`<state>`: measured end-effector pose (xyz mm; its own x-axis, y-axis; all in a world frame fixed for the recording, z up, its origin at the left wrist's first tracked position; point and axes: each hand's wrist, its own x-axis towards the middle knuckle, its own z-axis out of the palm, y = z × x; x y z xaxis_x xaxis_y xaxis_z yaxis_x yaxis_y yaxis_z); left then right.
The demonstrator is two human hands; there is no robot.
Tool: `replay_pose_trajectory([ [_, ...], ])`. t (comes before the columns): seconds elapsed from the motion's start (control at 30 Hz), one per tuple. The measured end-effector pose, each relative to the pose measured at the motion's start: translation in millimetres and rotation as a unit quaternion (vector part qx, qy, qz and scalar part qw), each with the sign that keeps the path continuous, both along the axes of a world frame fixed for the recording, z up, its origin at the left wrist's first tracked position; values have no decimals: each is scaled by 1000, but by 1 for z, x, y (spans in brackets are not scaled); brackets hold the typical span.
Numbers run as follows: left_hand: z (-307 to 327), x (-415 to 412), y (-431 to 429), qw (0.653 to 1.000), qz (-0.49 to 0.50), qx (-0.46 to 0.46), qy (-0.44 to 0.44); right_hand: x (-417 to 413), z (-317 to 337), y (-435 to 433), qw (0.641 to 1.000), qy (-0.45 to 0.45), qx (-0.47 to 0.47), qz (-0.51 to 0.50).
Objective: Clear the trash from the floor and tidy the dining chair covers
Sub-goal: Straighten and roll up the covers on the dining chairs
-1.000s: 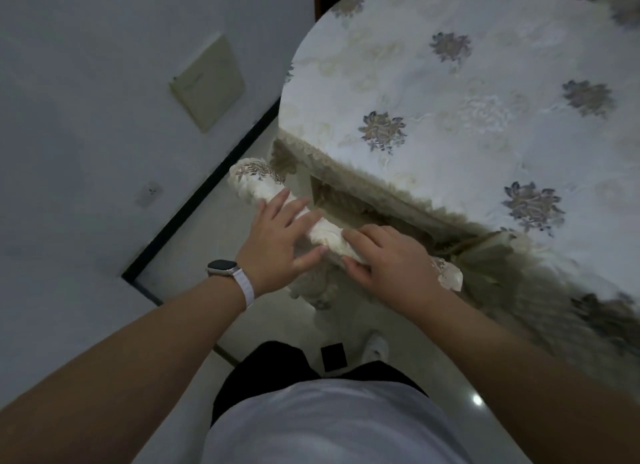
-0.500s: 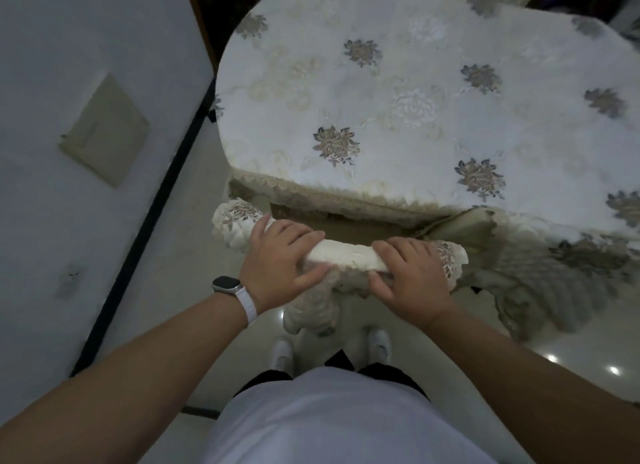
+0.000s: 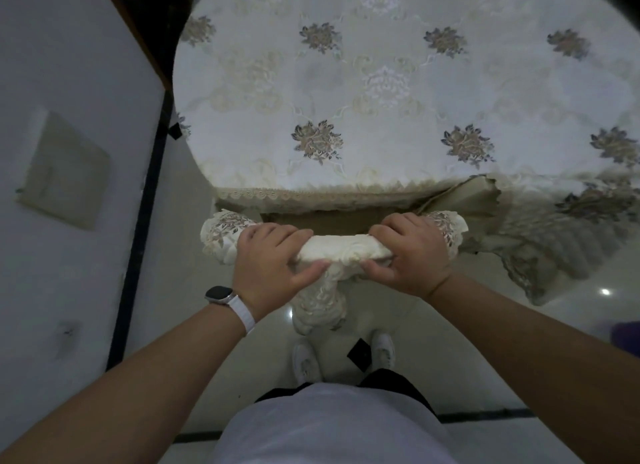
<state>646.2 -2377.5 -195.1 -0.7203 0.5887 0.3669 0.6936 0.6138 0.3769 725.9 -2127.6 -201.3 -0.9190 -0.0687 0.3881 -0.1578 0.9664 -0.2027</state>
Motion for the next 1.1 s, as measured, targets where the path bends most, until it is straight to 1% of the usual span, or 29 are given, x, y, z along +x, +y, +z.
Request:
replay_pose_trajectory([
  [0.33, -1, -19, 17, 1000, 19, -3, -6, -30, -6, 20, 999, 27, -11, 16],
  [0.47, -3, -35, 25, 999, 28, 16, -20, -46, -11, 27, 998, 64, -14, 17],
  [0.57, -3, -47, 29, 999, 37, 15, -23, -60, -11, 30, 997, 77, -19, 14],
  [0.73, -4, -61, 34, 999, 44, 11, -23, -72, -14, 33, 997, 72, -15, 10],
  [0.97, -6, -60, 35, 999, 52, 7, -12, -71, -13, 35, 999, 49, 0, 9],
  [1.1, 0, -58, 35, 998, 50, -8, -40, -68, -8, 34, 999, 31, 2, 10],
])
